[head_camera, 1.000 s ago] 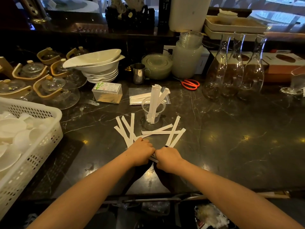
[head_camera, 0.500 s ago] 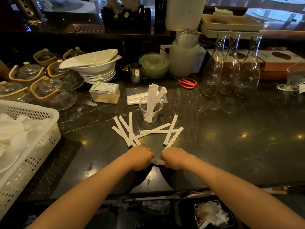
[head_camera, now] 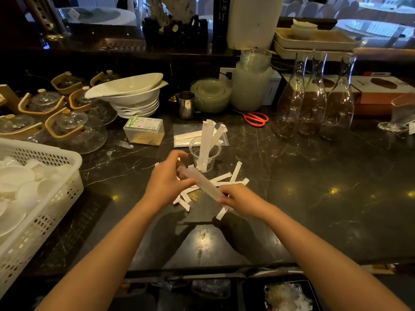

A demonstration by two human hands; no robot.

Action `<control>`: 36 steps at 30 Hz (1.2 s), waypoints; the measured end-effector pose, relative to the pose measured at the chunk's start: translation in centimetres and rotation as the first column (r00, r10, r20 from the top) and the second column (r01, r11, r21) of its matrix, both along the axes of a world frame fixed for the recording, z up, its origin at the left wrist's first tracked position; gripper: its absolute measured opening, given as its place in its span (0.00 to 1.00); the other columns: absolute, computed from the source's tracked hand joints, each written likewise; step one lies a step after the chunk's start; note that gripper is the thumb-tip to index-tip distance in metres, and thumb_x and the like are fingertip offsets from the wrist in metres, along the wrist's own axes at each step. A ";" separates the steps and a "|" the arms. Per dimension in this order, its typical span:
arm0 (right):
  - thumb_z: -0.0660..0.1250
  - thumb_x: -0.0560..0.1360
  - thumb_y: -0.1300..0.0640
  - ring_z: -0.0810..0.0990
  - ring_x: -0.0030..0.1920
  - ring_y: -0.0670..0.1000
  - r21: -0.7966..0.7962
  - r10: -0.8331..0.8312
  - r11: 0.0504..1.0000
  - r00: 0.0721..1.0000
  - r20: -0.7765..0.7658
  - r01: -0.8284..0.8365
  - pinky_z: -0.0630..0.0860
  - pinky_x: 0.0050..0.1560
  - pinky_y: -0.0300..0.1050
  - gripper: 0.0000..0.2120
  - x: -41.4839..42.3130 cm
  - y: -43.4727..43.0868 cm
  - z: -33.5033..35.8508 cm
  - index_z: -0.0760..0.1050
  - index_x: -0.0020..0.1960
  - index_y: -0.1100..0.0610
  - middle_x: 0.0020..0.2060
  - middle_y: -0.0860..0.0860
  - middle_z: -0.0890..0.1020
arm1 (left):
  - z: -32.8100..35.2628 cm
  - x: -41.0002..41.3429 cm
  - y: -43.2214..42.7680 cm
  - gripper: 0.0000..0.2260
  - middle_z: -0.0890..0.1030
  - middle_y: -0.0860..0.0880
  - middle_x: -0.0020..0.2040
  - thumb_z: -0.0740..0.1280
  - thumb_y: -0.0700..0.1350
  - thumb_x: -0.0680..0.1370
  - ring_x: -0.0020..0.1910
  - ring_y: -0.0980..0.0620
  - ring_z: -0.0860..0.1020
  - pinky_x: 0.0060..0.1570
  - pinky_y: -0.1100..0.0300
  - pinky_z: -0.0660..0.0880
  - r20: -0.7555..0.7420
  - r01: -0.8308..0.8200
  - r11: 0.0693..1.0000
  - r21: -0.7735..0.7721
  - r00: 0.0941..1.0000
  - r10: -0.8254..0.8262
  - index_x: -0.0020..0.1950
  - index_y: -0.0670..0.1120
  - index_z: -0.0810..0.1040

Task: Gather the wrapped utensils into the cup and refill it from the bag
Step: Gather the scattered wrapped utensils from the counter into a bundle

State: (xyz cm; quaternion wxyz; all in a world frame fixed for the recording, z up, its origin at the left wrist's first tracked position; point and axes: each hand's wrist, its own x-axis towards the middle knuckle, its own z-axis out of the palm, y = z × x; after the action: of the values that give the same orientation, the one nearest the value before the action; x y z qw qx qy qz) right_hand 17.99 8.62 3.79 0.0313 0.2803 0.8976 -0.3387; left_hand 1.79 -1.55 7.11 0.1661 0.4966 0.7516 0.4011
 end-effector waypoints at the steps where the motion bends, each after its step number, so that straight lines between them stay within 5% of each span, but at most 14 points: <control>1: 0.62 0.75 0.59 0.71 0.38 0.49 -0.043 -0.033 0.999 0.998 -0.056 0.030 0.65 0.37 0.42 0.07 -0.1 -0.1 -0.1 0.76 0.48 0.63 0.37 0.51 0.74 | 0.0 0.2 -0.1 0.22 0.74 0.57 0.43 0.74 0.43 0.66 0.40 0.60 0.74 0.34 0.71 0.72 0.145 -0.028 0.997 0.066 0.989 0.019 0.56 0.51 0.68; 7: 0.62 0.75 0.61 0.72 0.31 0.39 -0.382 -0.130 0.923 0.973 -0.190 0.048 0.67 0.33 0.29 0.09 -1.3 -2.0 -0.3 0.74 0.39 0.49 0.33 0.43 0.73 | -2.6 2.7 0.1 0.11 0.77 0.56 0.48 0.62 0.48 0.75 0.49 0.60 0.76 0.38 0.69 0.75 0.583 0.205 0.978 -0.026 0.798 -0.152 0.57 0.50 0.73; 10: 0.63 0.75 0.60 0.72 0.31 0.43 -0.405 -0.144 0.912 0.976 -0.161 0.068 0.69 0.35 0.37 0.05 -1.5 -2.6 -0.9 0.77 0.42 0.59 0.33 0.46 0.74 | -3.8 3.8 0.1 0.08 0.79 0.52 0.47 0.59 0.50 0.76 0.49 0.55 0.78 0.41 0.66 0.76 0.668 0.150 0.988 -0.029 0.738 -0.093 0.46 0.54 0.78; 16: 0.64 0.74 0.58 0.78 0.53 0.55 -0.376 -0.100 0.925 0.987 -0.123 0.047 0.75 0.56 0.50 0.12 -1.5 -2.3 -1.9 0.78 0.50 0.68 0.61 0.51 0.74 | -5.2 4.3 0.1 0.12 0.81 0.51 0.42 0.58 0.48 0.77 0.45 0.53 0.79 0.40 0.65 0.75 0.750 0.048 0.998 -0.049 0.661 0.005 0.39 0.53 0.80; 22: 0.65 0.73 0.59 0.75 0.36 0.43 -0.334 0.055 0.942 0.998 0.041 -0.039 0.74 0.38 0.31 0.10 -1.0 0.4 -1.0 0.78 0.52 0.63 0.45 0.54 0.80 | -6.2 3.5 0.5 0.11 0.84 0.51 0.39 0.58 0.46 0.77 0.44 0.52 0.82 0.49 0.57 0.78 0.850 0.026 0.998 -0.053 0.526 0.032 0.42 0.47 0.80; 26: 0.69 0.71 0.60 0.76 0.44 0.46 -0.105 0.060 0.993 0.993 0.106 -0.049 0.71 0.37 0.29 0.17 -0.6 4.2 0.4 0.73 0.59 0.58 0.53 0.55 0.80 | -6.6 3.3 0.6 0.10 0.84 0.50 0.33 0.58 0.44 0.78 0.35 0.54 0.82 0.38 0.63 0.79 0.892 -0.042 0.997 -0.069 0.446 0.081 0.43 0.43 0.78; 30: 0.71 0.67 0.61 0.70 0.63 0.54 0.230 0.144 0.950 0.950 0.276 -0.211 0.72 0.60 0.48 0.35 -1.0 6.7 0.1 0.59 0.70 0.54 0.66 0.55 0.70 | -6.9 3.5 0.6 0.10 0.77 0.51 0.27 0.58 0.44 0.78 0.26 0.57 0.75 0.32 0.64 0.75 0.876 -0.068 0.993 -0.094 0.468 0.114 0.43 0.44 0.77; 36: 0.74 0.64 0.62 0.50 0.74 0.56 0.291 0.286 0.791 0.746 0.602 -0.538 0.58 0.72 0.53 0.51 -2.1 7.4 -2.7 0.41 0.74 0.56 0.75 0.56 0.50 | -7.1 3.5 0.8 0.11 0.70 0.51 0.25 0.57 0.44 0.78 0.22 0.58 0.67 0.24 0.67 0.70 0.865 -0.114 0.986 -0.120 0.475 0.160 0.42 0.44 0.77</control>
State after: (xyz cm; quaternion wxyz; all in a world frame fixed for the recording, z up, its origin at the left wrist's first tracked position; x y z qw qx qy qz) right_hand 15.93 16.00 1.08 0.2874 0.1500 0.9458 -0.0166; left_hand 5.26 -0.72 -0.03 0.5021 0.1595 0.6099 0.5919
